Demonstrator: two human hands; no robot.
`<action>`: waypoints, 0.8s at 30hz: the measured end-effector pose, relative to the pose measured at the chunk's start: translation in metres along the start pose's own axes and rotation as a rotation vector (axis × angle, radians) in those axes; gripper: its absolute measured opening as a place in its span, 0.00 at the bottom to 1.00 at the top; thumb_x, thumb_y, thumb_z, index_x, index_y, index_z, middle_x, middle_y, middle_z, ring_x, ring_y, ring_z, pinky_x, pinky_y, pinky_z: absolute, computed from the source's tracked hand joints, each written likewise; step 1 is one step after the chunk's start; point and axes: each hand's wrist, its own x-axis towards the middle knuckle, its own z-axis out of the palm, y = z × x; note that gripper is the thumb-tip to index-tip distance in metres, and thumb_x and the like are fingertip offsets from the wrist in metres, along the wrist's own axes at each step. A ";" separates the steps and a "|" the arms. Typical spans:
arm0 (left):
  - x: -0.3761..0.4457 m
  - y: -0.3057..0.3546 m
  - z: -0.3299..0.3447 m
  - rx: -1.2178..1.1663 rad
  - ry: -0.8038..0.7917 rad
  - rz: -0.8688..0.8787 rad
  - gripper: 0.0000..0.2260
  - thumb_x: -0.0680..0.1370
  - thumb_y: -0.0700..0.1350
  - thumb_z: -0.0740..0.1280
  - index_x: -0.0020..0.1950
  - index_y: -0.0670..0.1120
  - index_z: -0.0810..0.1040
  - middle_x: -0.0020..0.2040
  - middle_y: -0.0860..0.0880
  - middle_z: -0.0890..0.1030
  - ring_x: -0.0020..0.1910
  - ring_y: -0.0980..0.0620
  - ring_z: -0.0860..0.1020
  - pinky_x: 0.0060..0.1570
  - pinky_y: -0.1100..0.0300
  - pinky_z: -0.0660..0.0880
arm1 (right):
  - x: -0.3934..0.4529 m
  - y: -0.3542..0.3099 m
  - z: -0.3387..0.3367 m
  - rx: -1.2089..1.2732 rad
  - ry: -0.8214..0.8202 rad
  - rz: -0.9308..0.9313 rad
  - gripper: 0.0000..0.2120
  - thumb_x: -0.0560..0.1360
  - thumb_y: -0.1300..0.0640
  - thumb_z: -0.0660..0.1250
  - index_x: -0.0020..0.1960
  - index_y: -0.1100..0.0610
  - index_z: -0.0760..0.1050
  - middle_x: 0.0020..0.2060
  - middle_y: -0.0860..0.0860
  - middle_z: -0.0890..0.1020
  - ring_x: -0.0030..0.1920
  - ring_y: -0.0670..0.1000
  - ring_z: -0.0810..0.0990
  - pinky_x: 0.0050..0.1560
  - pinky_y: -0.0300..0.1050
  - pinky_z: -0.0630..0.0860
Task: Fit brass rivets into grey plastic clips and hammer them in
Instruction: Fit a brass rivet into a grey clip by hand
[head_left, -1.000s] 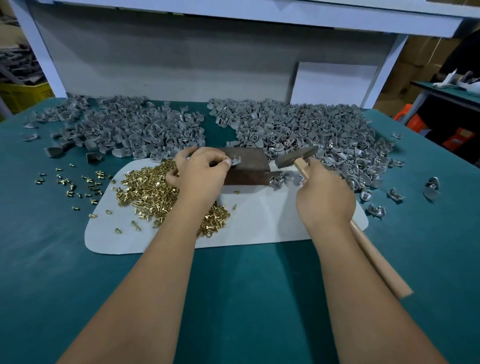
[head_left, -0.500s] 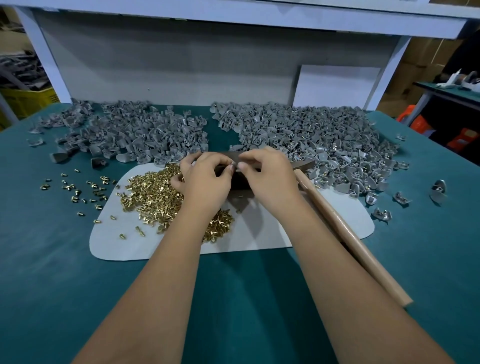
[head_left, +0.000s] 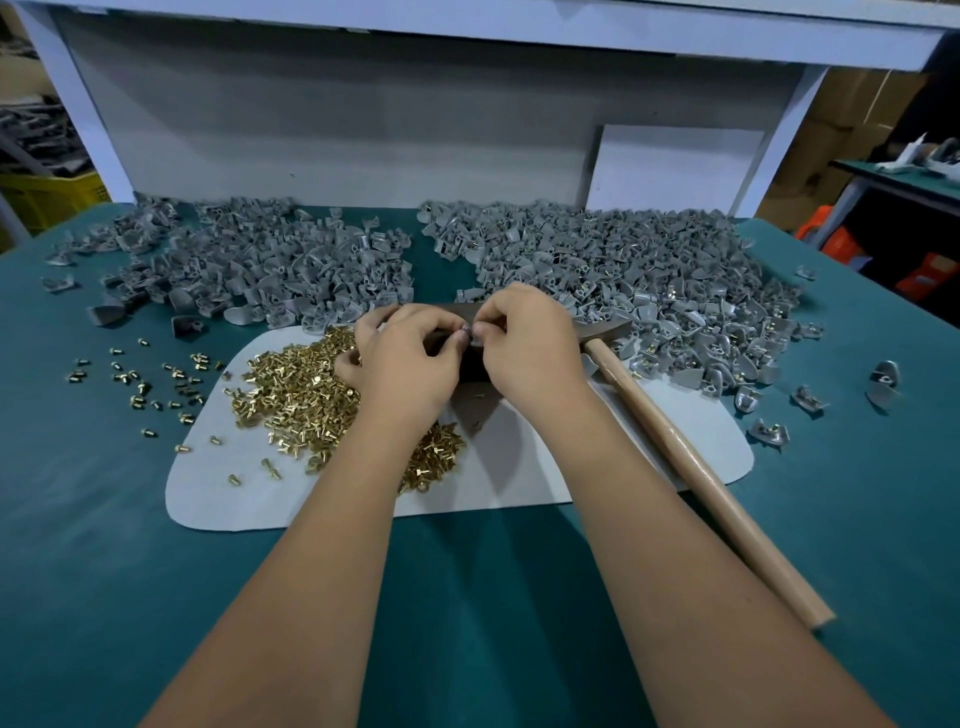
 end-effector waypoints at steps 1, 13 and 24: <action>0.000 0.000 0.000 -0.003 -0.001 -0.001 0.05 0.78 0.45 0.68 0.46 0.56 0.79 0.55 0.56 0.78 0.68 0.46 0.68 0.69 0.42 0.62 | 0.001 0.000 0.000 -0.013 -0.001 0.006 0.08 0.75 0.60 0.67 0.38 0.51 0.75 0.44 0.48 0.76 0.46 0.51 0.75 0.46 0.44 0.71; -0.002 0.000 0.001 0.026 0.022 -0.017 0.04 0.78 0.47 0.68 0.48 0.56 0.82 0.51 0.59 0.76 0.69 0.48 0.65 0.69 0.42 0.60 | 0.008 -0.009 -0.008 -0.058 -0.115 0.089 0.07 0.76 0.59 0.66 0.40 0.52 0.79 0.40 0.53 0.82 0.42 0.54 0.78 0.42 0.44 0.76; 0.000 -0.004 0.006 0.071 0.073 -0.006 0.04 0.77 0.48 0.68 0.43 0.58 0.79 0.52 0.61 0.77 0.70 0.50 0.64 0.68 0.43 0.56 | -0.004 0.003 0.007 0.083 0.063 0.023 0.06 0.75 0.62 0.67 0.40 0.56 0.78 0.44 0.49 0.77 0.46 0.50 0.75 0.48 0.44 0.71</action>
